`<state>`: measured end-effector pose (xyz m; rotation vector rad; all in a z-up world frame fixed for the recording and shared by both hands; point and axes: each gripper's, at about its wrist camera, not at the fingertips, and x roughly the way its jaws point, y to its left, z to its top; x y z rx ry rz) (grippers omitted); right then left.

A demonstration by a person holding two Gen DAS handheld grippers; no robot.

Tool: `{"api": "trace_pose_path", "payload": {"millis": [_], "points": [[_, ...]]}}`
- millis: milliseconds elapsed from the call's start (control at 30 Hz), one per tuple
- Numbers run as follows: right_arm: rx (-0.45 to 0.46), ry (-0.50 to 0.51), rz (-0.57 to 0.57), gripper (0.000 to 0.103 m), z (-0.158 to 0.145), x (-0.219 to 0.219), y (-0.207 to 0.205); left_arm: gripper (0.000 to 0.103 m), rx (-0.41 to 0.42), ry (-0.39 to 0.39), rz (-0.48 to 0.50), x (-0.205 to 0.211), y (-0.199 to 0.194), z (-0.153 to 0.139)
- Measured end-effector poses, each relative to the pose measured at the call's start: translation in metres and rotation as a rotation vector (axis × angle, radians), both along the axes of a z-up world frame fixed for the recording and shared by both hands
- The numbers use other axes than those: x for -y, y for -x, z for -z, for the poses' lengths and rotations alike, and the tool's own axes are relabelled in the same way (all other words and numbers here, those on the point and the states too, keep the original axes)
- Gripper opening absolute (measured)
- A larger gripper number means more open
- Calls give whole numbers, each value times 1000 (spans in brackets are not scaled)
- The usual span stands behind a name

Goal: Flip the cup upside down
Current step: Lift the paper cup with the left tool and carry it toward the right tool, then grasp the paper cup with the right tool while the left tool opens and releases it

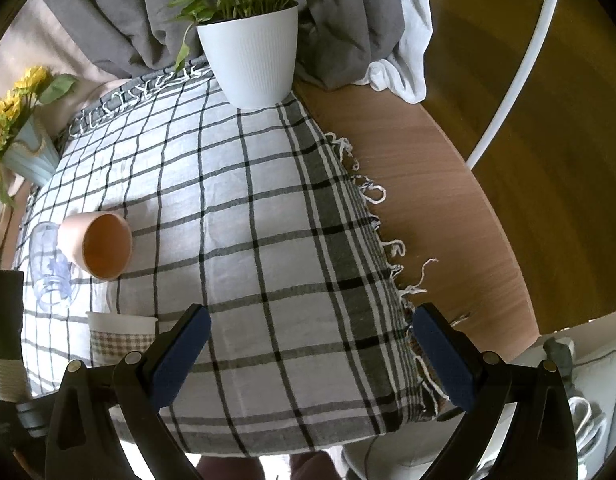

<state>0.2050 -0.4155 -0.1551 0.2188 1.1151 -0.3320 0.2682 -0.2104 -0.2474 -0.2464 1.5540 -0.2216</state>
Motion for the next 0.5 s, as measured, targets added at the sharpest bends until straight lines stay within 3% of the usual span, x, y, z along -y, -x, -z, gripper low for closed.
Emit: {"api": "trace_pose_path", "payload": {"millis": [67, 233, 500], "points": [[1, -3, -6, 102, 0, 0, 0, 79, 19, -8, 4, 1, 0, -3], [17, -3, -14, 102, -4, -1, 4, 86, 72, -36, 11, 1, 4, -16], [95, 14, 11, 102, -26, -9, 21, 89, 229, -111, 34, -20, 22, -57]]}}
